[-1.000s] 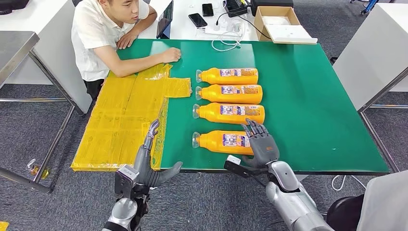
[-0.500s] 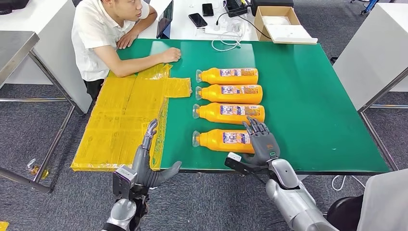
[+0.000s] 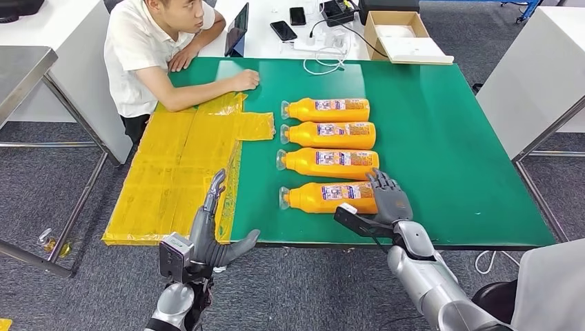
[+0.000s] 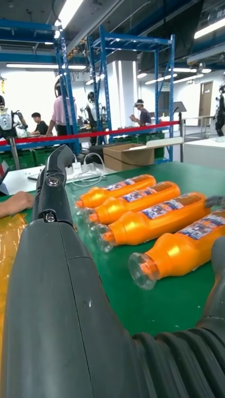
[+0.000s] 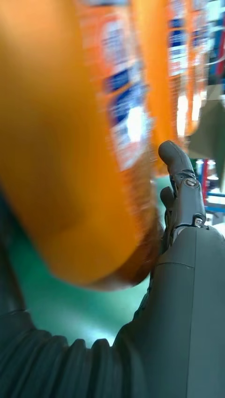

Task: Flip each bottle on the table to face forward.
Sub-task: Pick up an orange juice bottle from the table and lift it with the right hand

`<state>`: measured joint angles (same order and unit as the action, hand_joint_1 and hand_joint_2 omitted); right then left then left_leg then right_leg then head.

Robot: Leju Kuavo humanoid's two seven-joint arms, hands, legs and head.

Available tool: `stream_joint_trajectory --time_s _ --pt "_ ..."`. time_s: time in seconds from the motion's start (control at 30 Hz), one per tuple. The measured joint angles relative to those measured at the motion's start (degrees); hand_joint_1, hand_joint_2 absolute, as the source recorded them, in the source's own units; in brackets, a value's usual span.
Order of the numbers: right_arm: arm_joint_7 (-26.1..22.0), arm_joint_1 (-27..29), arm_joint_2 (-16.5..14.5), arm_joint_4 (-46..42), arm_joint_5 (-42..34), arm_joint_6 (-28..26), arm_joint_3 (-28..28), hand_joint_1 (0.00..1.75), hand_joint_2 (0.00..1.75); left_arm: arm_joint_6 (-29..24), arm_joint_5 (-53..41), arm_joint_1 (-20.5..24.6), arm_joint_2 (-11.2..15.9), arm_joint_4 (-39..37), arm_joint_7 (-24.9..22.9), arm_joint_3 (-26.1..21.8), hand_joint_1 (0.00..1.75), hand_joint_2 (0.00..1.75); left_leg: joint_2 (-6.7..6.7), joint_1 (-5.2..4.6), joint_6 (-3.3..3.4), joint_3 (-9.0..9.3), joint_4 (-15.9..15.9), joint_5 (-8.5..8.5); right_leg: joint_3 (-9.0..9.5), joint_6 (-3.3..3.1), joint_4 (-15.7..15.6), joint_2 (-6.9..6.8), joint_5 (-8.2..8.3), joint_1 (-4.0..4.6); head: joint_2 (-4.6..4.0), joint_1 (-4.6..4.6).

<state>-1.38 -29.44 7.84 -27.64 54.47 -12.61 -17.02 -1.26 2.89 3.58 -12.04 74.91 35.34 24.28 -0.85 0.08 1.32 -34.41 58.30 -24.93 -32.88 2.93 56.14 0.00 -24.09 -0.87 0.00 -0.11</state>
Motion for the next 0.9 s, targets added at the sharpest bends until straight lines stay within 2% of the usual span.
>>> stream_joint_trajectory --time_s 0.23,0.43,0.8,0.9 --pt "1.0 -1.6 -0.4 2.4 -0.8 2.3 1.4 1.59 1.75 0.4 0.1 0.8 0.0 -0.2 0.0 0.0 0.00 1.75 -0.05 0.00 0.02 0.39 0.0 -0.02 -0.12 0.00 0.0 -0.01 -0.03 0.00 0.00 0.01" --pt "0.7 -2.1 -0.7 3.4 -1.5 2.4 2.7 1.73 1.75 0.4 0.1 0.8 0.0 -0.2 0.0 -0.1 0.00 1.75 -0.05 0.00 0.04 0.42 0.0 0.01 0.28 0.03 0.0 -0.01 0.01 0.00 0.00 0.02" --pt "-3.6 -1.8 -1.0 3.8 -3.3 2.9 4.5 1.75 1.75 0.5 0.1 0.8 0.1 -0.2 0.0 -0.1 0.00 1.75 -0.02 0.02 0.04 0.44 0.0 0.01 0.41 0.03 0.0 0.00 0.02 0.03 0.00 0.01" --pt "-8.8 -1.4 -1.3 3.8 -6.8 4.1 5.8 1.75 1.75 0.5 0.4 0.8 0.1 -0.2 0.1 -0.2 0.00 1.75 0.02 0.03 0.03 0.46 0.0 0.00 0.44 0.02 0.0 0.01 0.02 0.05 0.00 0.03"
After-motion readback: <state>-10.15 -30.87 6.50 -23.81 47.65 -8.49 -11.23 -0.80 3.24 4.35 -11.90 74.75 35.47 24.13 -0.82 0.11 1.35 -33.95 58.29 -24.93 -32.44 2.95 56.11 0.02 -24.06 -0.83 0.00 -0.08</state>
